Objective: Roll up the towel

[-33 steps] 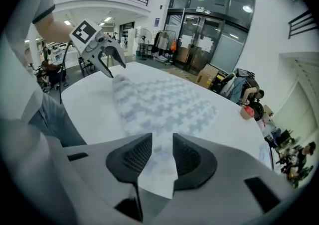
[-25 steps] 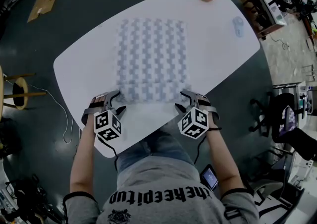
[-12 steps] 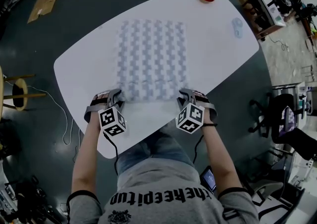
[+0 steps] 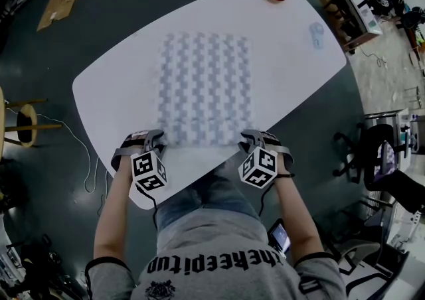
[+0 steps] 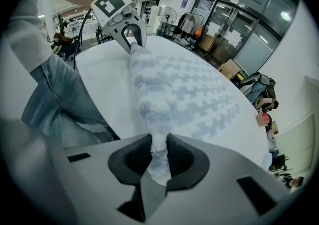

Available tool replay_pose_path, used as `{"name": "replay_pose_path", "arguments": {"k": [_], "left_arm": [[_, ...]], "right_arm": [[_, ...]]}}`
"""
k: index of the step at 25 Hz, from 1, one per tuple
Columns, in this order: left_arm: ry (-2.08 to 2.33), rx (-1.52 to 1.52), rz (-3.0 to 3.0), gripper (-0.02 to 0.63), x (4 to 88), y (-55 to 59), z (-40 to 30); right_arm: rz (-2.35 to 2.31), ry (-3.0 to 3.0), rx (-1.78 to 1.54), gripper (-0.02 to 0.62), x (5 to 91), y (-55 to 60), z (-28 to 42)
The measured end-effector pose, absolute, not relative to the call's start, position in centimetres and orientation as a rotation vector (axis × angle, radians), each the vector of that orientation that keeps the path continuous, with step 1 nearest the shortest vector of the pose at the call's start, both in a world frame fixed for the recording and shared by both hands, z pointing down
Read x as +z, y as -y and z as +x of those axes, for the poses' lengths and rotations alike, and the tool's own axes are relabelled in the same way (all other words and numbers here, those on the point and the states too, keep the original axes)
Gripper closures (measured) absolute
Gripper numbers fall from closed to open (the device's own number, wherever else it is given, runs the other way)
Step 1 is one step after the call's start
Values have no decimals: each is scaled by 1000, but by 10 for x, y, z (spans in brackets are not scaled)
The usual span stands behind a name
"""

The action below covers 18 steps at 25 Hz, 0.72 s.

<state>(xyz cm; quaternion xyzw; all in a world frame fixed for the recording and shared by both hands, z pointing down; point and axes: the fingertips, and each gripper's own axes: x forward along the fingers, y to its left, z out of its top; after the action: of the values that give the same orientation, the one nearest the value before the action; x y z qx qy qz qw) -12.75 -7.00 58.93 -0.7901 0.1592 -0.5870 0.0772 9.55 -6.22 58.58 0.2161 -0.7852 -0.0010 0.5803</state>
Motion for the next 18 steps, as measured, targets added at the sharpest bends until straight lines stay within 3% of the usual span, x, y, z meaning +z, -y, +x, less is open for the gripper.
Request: {"name": "replay_pose_path", "arguments": {"k": [18], "left_arm": [[-382,-1792,-2610,483,579,52,-127]], "right_arm": [[551,1944,243,517,567,49,98]]}}
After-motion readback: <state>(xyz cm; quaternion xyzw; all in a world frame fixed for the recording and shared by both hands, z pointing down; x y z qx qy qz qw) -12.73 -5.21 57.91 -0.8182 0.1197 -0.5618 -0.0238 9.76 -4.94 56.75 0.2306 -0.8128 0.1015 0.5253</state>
